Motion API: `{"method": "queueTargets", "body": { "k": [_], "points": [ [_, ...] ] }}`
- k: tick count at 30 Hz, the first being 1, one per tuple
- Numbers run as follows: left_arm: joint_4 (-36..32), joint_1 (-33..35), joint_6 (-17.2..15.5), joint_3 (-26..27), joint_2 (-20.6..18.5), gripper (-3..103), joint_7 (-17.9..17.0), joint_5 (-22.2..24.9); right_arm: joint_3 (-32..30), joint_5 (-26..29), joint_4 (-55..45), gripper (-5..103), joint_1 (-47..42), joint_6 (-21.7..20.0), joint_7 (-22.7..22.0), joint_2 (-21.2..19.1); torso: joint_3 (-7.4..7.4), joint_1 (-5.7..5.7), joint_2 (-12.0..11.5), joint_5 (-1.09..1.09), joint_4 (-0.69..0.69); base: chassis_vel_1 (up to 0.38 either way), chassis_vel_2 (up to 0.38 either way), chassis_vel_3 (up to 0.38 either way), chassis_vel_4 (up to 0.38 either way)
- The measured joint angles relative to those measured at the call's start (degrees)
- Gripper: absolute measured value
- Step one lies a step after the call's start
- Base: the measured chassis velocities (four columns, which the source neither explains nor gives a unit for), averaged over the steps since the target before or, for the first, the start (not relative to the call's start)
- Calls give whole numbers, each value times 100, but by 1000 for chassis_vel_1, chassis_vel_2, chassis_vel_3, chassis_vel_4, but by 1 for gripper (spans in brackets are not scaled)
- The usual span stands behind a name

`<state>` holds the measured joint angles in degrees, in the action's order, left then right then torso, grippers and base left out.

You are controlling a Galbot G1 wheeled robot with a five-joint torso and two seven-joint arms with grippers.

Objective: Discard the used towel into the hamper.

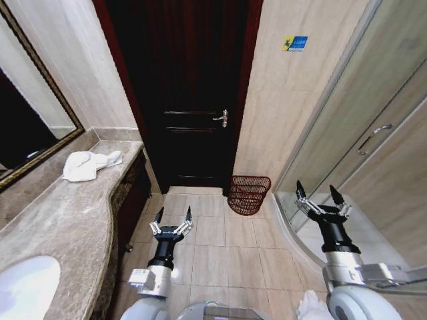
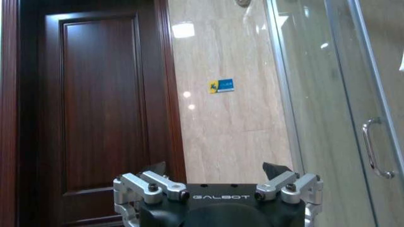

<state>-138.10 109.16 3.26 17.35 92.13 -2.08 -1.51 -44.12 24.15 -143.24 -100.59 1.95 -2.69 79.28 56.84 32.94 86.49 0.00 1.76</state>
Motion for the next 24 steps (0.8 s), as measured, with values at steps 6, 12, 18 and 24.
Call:
{"method": "queueTargets", "body": {
  "k": [6, 12, 18, 24],
  "points": [
    [37, -11, 29, 16, 0, 102, -2, -52, -17, -1, 0, 100, -38, -5, -1, 13, 0, 0, 0, 0, 0, 0, 0, 0, 0],
    [71, 18, 31, -9, 0, 99, -1, -81, -4, -89, 0, 100, -86, -13, 51, 94, 0, 0, 0, 0, 0, 0, 0, 0, 0],
    [39, 31, 29, 11, 0, 101, 3, -71, -48, -43, 0, 100, -98, 81, 76, 59, 0, 0, 0, -1, 0, 0, 0, 0, 0],
    [-31, 7, 25, 144, 0, 99, -5, 26, -14, -54, 0, 100, -141, 13, 102, 64, 0, 0, 0, 0, 0, 0, 0, 0, 0]
  ]
}}
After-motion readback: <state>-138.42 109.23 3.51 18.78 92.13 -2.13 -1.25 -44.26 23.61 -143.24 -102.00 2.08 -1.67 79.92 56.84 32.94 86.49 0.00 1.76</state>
